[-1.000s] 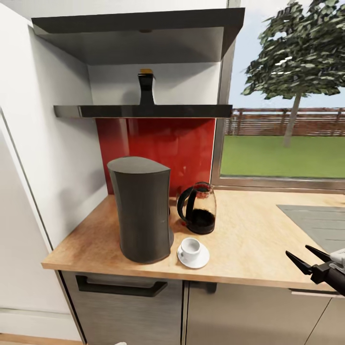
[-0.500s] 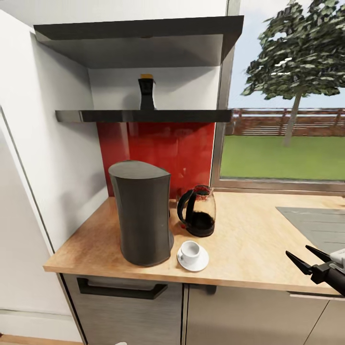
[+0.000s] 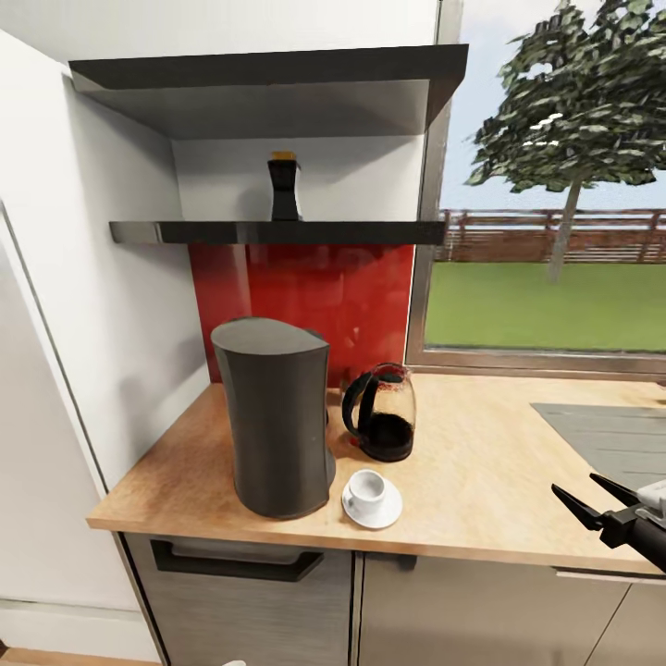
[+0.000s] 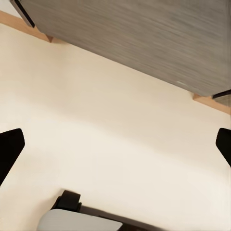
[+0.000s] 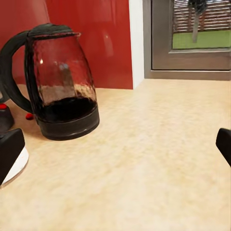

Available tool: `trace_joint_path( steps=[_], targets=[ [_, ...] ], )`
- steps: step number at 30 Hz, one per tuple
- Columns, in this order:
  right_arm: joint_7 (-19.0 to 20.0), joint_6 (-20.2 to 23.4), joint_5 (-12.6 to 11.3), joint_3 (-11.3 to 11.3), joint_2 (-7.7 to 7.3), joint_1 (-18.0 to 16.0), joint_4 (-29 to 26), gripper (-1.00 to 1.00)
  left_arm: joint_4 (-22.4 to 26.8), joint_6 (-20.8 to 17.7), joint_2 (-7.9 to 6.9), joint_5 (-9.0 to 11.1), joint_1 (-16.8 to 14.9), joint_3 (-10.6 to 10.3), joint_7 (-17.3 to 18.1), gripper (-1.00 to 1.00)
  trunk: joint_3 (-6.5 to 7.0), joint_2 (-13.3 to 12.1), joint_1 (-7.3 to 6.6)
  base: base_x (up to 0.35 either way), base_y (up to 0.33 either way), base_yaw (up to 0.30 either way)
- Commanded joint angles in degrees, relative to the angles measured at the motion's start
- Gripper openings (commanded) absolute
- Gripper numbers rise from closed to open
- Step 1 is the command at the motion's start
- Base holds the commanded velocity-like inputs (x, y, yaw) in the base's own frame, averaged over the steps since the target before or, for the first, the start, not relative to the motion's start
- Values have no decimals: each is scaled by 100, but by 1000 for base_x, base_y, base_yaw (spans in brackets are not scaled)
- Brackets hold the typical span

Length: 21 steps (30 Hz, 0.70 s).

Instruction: Set up a coffee station on the kitchen countertop: keep the coffee maker on the countertop, move the bottle of coffee from the kitchen shelf to the counter next to the coffee maker, place a paper coffee filter on top of the coffee maker, put the saucer next to the coffee maker with the coffee cup on the saucer, and place the electric kettle next to the coffee maker.

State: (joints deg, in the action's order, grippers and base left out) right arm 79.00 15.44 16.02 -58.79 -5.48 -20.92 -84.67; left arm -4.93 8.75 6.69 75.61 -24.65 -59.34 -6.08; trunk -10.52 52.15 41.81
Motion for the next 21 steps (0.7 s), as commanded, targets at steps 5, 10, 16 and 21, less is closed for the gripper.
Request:
trace_joint_path(
  steps=[5,10,16,21],
  targets=[
    [36,59,24,-9,3,-9,-6,100,-8,11,18,16,-5,-34,-7,100,82,-196,-110,0,0,0],
    [33,56,24,-9,3,-9,-6,100,-2,12,25,16,-5,-34,-7,100,172,-396,-219,0,0,0],
    [19,-135,523,-17,-1,-9,460,100,-1,12,5,16,-5,-33,10,100,279,-637,-351,0,0,0],
    [40,-686,1099,-205,4,102,1096,100,7,12,6,16,-5,-34,19,100,369,-837,-461,0,0,0]
  ],
)
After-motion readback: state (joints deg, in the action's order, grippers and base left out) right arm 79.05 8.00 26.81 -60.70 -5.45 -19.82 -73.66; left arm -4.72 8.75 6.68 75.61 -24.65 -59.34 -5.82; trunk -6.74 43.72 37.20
